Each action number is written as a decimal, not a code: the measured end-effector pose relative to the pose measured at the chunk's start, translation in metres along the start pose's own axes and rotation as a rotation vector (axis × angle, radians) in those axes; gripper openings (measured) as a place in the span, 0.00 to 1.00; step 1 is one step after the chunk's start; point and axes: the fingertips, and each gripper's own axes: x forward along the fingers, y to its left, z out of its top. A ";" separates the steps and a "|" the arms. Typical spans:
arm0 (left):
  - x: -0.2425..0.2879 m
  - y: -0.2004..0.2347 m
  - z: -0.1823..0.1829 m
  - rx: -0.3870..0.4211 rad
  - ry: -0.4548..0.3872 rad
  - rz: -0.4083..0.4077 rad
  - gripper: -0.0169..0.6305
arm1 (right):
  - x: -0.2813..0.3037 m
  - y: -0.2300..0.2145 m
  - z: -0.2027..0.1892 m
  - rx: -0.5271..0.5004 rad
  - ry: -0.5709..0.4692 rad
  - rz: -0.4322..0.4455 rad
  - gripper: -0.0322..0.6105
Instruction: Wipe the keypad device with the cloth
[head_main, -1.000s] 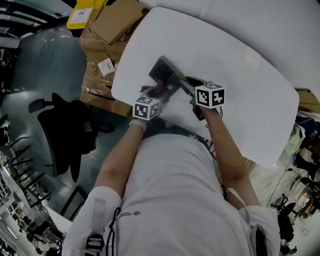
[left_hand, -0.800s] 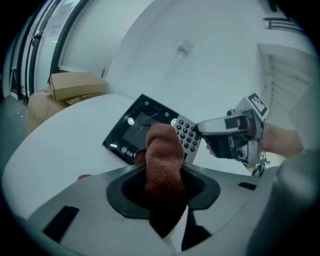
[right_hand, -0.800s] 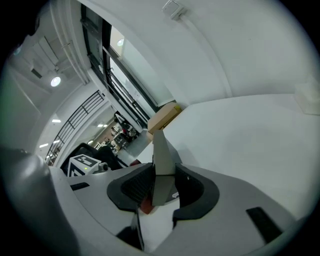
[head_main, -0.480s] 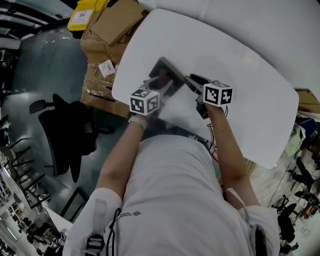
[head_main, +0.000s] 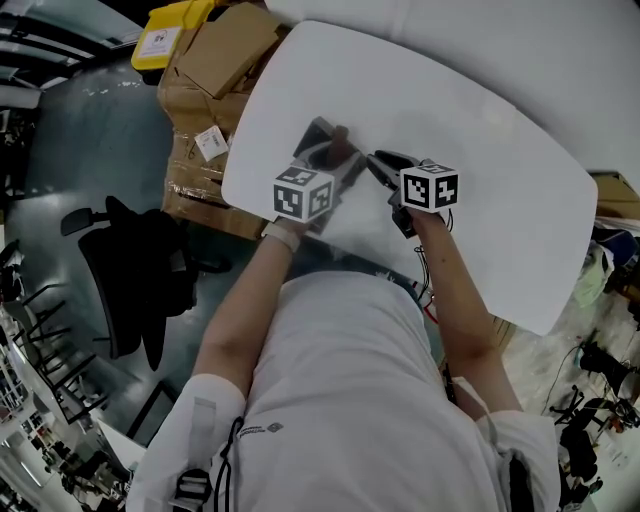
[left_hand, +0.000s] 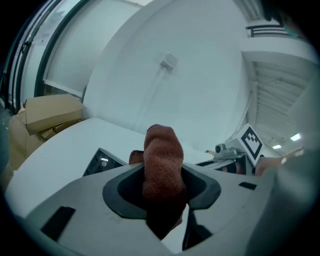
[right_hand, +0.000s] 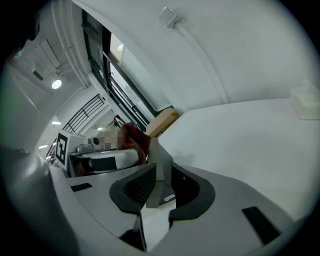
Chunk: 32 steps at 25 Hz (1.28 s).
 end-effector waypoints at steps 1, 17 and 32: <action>0.000 -0.002 0.001 0.002 -0.010 -0.011 0.28 | 0.001 0.001 -0.001 -0.003 0.003 0.001 0.21; 0.000 -0.001 -0.016 0.060 -0.068 -0.006 0.25 | 0.004 0.003 -0.003 0.005 -0.005 0.001 0.17; -0.019 0.027 -0.091 0.074 0.098 0.076 0.25 | 0.004 0.004 0.000 0.000 -0.033 -0.028 0.15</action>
